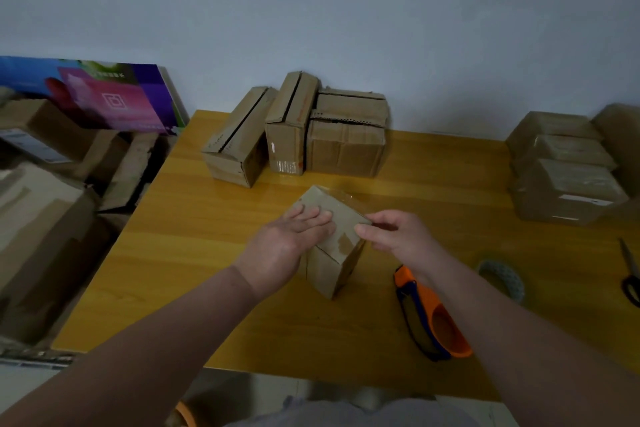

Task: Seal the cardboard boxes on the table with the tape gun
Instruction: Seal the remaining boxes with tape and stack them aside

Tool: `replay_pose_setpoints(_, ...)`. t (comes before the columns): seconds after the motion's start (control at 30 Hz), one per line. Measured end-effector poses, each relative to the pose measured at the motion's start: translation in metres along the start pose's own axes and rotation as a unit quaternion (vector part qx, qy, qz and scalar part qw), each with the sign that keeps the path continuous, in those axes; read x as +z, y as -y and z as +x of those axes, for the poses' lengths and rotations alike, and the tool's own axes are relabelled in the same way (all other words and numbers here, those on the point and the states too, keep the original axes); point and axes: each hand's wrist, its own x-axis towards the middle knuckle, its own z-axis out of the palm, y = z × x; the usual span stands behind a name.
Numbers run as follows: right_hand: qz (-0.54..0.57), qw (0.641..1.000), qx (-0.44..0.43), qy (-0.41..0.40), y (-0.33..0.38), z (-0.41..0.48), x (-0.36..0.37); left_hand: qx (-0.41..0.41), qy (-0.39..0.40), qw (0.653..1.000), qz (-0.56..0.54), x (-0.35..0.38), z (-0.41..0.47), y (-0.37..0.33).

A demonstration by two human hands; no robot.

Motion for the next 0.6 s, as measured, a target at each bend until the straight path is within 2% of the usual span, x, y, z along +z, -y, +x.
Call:
replay_pose_setpoints(0.2, -0.039, 0.995, -0.058, -0.065, -0.003, 0.009, 0.008, -0.004, -0.003, 1.0, -0.012, 0.001, -0.002, 0.0)
replay_pose_setpoints(0.33, -0.122, 0.974, -0.128, -0.141, -0.003, 0.011, 0.014, -0.015, 0.008, 0.999, -0.029, -0.002, 0.0, -0.001)
replay_pose_setpoints(0.43, -0.192, 0.942, -0.196, -0.193, -0.005, 0.007, 0.018, -0.019, 0.029, 0.999, -0.028, -0.006, 0.001, -0.003)
replay_pose_setpoints(0.53, -0.275, 0.886, -0.277, -0.25, -0.013, 0.003, 0.022, -0.027, 0.058, 0.998, -0.019, -0.009, 0.002, -0.006)
replay_pose_setpoints(0.6, -0.299, 0.862, -0.317, -0.259, -0.018, 0.003, 0.022, -0.028, 0.064, 0.997, -0.015, -0.009, 0.002, -0.006)
